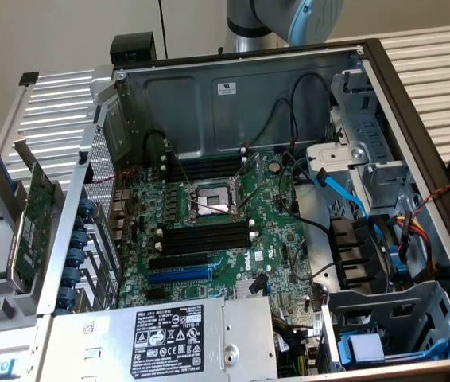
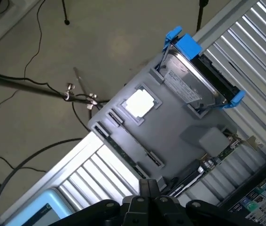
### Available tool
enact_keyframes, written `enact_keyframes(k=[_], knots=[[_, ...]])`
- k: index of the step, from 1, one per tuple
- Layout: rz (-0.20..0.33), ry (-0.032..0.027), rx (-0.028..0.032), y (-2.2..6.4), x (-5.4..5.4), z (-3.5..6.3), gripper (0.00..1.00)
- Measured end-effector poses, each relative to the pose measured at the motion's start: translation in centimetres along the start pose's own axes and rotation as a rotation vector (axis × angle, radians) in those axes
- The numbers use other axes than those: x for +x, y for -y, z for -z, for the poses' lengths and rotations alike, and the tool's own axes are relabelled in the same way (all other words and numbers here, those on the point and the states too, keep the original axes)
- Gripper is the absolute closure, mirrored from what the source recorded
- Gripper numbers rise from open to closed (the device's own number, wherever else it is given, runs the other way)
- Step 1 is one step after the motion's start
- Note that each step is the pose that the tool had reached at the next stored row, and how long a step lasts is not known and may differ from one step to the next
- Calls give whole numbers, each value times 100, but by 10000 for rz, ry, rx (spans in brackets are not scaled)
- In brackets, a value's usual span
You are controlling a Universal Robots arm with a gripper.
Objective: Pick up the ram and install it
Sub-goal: 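Pick up the ram and move it above insertion slot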
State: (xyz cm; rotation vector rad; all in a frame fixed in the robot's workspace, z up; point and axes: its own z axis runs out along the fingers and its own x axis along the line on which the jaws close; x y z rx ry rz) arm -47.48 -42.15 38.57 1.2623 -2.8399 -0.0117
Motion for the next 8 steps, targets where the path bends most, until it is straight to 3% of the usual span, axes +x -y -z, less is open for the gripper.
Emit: enact_keyframes(k=[8], knots=[[1466, -29, 43, 0, 0, -2, 90]])
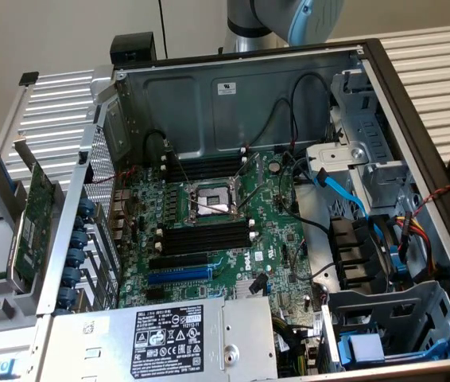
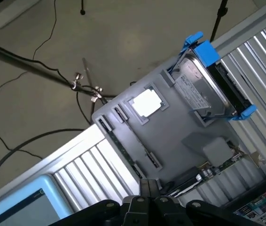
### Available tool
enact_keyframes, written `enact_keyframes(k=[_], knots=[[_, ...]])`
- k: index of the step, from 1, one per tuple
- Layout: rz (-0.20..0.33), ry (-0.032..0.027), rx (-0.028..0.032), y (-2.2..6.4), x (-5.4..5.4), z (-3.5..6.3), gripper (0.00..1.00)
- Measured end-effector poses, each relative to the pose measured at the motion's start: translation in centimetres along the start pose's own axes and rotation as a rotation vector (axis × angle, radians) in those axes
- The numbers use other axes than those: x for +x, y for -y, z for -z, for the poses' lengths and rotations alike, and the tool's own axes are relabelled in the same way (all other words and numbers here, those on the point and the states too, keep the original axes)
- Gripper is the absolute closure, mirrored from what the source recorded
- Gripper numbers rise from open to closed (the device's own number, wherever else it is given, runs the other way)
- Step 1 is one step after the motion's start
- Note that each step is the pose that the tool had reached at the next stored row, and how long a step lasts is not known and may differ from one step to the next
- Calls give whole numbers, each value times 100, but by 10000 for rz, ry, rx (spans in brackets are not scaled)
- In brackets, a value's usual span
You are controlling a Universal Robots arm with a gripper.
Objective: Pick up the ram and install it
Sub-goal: 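Pick up the ram and move it above insertion slot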
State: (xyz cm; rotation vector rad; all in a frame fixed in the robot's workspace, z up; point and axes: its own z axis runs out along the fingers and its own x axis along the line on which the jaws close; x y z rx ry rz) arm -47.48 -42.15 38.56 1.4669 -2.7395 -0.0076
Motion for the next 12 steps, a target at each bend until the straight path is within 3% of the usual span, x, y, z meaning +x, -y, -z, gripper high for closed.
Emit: enact_keyframes(k=[12], knots=[[2173, -44, 59, -1, 0, -6, 90]])
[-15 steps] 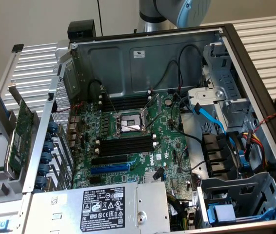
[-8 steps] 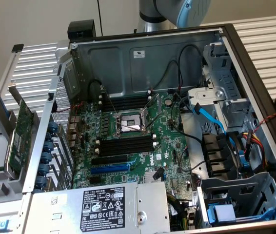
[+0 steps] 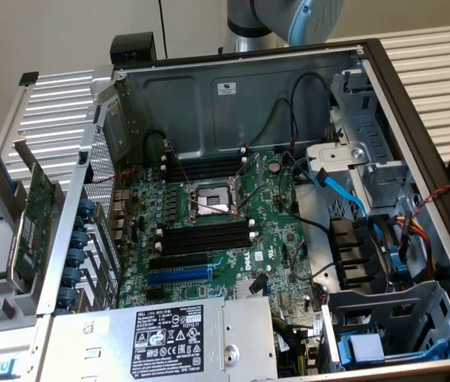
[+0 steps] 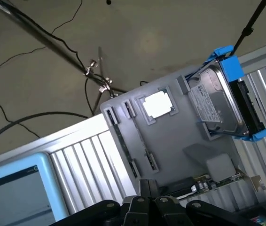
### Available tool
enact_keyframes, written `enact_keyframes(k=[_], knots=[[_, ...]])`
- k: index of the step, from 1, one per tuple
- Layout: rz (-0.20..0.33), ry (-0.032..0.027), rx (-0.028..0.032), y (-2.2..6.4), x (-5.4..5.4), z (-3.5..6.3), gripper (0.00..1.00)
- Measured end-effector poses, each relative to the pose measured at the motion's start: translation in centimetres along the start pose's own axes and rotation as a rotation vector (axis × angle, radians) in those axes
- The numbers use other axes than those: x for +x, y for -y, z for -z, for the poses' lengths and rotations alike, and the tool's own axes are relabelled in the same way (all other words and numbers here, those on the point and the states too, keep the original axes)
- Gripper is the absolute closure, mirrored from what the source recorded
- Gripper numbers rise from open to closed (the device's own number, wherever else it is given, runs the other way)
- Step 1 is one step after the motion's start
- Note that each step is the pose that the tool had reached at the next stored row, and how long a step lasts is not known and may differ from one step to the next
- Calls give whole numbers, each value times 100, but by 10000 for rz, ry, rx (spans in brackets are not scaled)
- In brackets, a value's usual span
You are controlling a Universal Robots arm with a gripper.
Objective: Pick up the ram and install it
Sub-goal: 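Pick up the ram and move it above insertion slot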
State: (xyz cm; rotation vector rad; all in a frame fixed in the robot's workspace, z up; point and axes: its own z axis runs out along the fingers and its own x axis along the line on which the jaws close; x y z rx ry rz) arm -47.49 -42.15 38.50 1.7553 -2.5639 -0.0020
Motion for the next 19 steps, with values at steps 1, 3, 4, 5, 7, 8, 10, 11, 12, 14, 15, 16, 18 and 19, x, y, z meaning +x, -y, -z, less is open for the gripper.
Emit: enact_keyframes(k=[1, 3, 4, 5, 7, 8, 10, 11, 12, 14, 15, 16, 18, 19], knots=[[179, -3, 5, 0, 0, -2, 90], [555, -10, 16, 0, -1, -8, 90], [734, -15, 21, 0, 0, -11, 90], [921, -19, 26, 0, 0, -14, 90], [1280, -27, 36, 0, -1, -21, 90], [1459, -30, 40, 1, -1, -25, 90], [1824, -37, 50, 1, -1, -31, 90], [2003, -41, 56, 1, -1, -34, 90], [2184, -43, 64, 1, -1, -37, 90], [2524, -42, 99, 1, -1, -45, 90], [2676, -37, 123, 1, -1, -49, 90], [2840, -28, 145, 1, -1, -55, 90], [3076, 10, 166, -1, -2, -66, 90], [3159, 52, 164, -5, 0, -74, 90]])
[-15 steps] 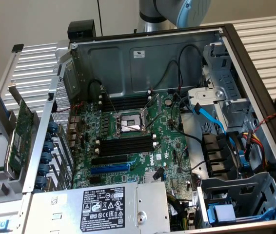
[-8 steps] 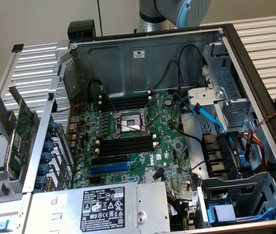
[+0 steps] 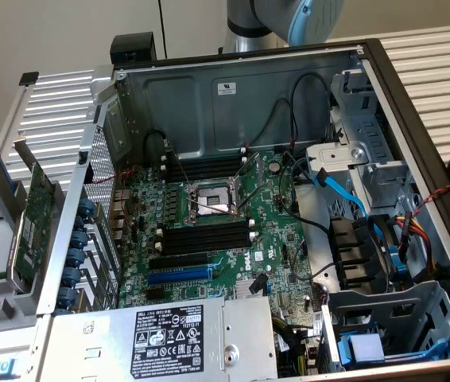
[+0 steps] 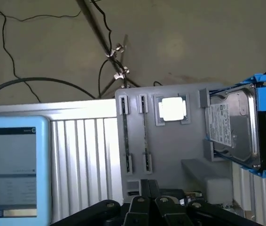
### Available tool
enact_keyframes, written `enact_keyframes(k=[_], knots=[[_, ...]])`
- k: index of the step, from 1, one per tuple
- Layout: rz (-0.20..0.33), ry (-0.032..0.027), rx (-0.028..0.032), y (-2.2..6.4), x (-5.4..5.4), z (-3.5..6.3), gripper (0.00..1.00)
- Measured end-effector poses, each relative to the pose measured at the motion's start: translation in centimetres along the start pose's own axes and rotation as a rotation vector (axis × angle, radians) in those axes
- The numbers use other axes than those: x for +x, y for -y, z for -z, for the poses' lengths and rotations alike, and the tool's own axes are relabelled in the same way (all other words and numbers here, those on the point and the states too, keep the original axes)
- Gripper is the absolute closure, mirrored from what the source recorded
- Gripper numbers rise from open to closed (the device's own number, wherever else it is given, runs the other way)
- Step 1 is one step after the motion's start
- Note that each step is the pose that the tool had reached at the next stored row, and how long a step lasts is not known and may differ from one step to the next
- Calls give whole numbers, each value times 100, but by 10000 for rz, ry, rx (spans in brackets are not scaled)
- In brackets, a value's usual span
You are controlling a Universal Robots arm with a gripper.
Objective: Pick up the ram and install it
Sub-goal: 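Pick up the ram and move it above insertion slot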
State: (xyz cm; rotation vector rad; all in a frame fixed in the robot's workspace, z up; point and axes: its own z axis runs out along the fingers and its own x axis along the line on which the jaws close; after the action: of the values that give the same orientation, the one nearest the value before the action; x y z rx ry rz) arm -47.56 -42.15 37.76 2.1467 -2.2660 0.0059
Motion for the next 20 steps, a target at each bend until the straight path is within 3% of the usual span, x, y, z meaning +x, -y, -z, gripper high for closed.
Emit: enact_keyframes(k=[2, 4, 9, 12, 13, 15, 20], knots=[[119, 118, -5, -21, 6, -15, 90], [167, 168, -9, -37, 28, -21, 90], [311, 181, -4, -82, 53, -107, 89], [390, 186, -3, -92, 61, -161, 76], [416, 189, -2, -92, 65, -180, 76], [469, 191, -2, -91, 73, -217, 64], [560, 191, -1, -89, 100, -307, 64]])
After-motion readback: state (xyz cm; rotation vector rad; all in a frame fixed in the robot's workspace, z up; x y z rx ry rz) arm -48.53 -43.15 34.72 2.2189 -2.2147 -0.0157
